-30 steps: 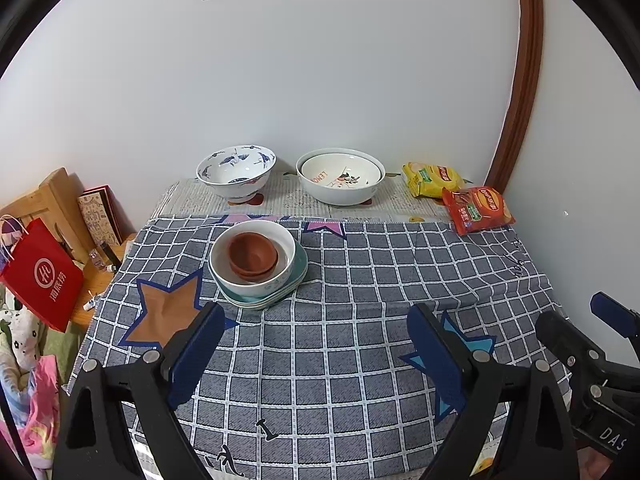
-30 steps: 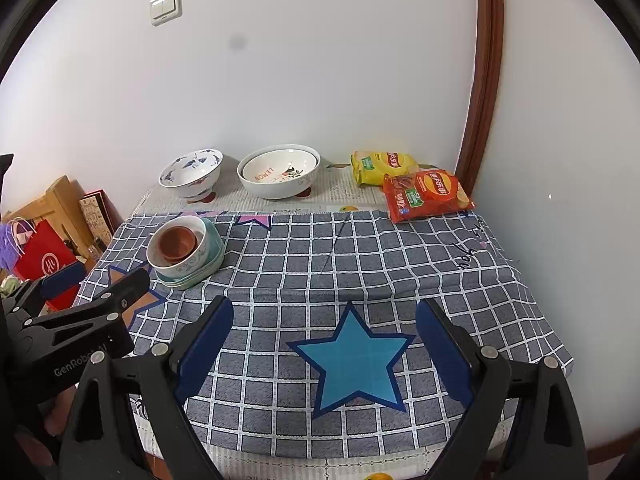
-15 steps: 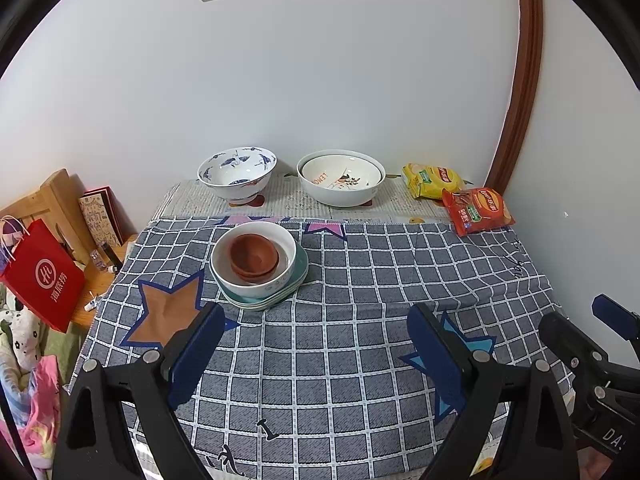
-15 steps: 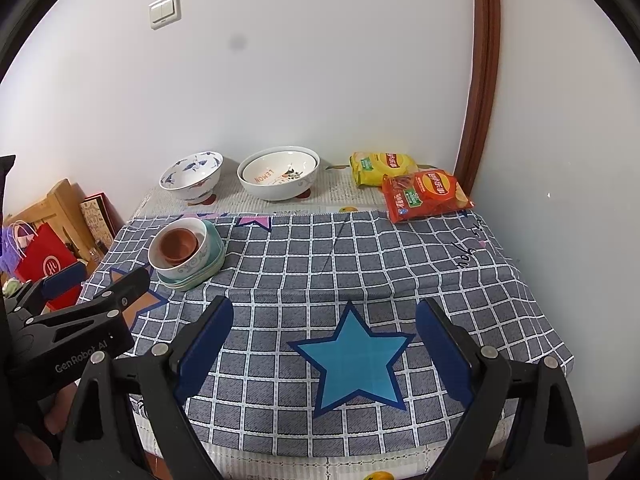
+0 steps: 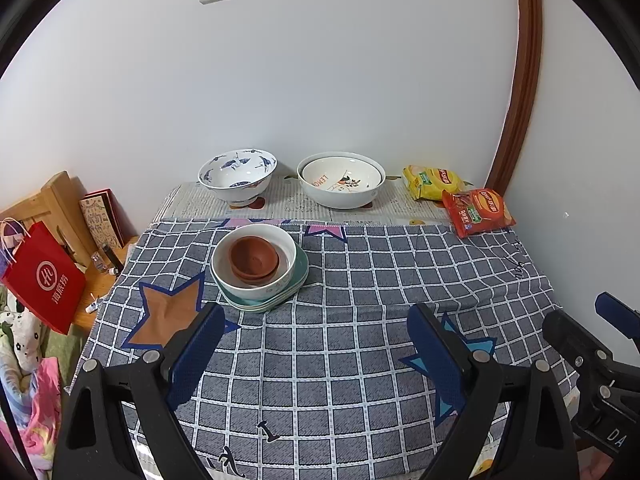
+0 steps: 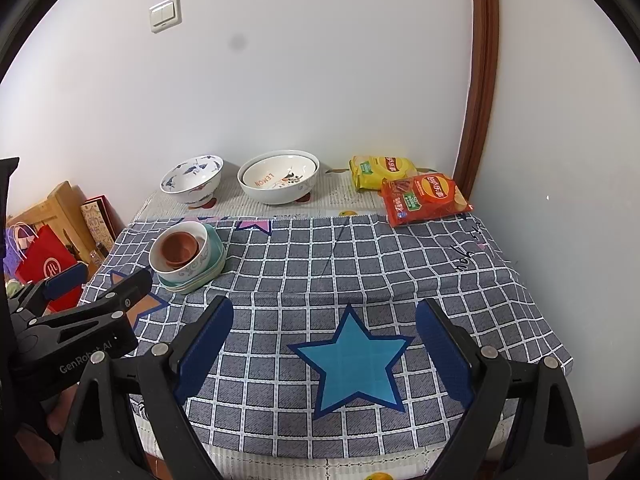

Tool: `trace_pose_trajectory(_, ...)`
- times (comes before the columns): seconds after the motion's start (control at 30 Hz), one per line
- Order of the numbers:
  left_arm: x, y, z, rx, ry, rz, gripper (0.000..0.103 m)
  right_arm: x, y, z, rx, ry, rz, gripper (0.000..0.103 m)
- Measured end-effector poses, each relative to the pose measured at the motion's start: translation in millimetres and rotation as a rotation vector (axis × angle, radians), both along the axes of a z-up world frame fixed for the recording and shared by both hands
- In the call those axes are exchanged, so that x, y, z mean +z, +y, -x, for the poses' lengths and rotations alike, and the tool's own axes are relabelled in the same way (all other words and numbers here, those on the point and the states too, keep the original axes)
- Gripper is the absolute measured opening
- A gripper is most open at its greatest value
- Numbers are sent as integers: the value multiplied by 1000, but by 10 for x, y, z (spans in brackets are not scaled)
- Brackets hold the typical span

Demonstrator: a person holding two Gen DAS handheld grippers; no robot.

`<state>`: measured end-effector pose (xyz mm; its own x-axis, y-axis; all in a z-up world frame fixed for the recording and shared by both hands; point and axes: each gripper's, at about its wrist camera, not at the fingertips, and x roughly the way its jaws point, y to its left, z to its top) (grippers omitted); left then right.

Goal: Organize plates and bowls

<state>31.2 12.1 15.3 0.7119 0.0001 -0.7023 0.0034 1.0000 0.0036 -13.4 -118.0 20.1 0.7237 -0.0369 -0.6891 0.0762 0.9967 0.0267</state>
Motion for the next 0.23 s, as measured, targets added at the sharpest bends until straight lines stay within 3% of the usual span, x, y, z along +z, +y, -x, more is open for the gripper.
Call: trace_pose_trajectory(0.23, -23, -22, -36, -1, -12, -24, 93, -24, 43, -47, 9, 2, 1, 92)
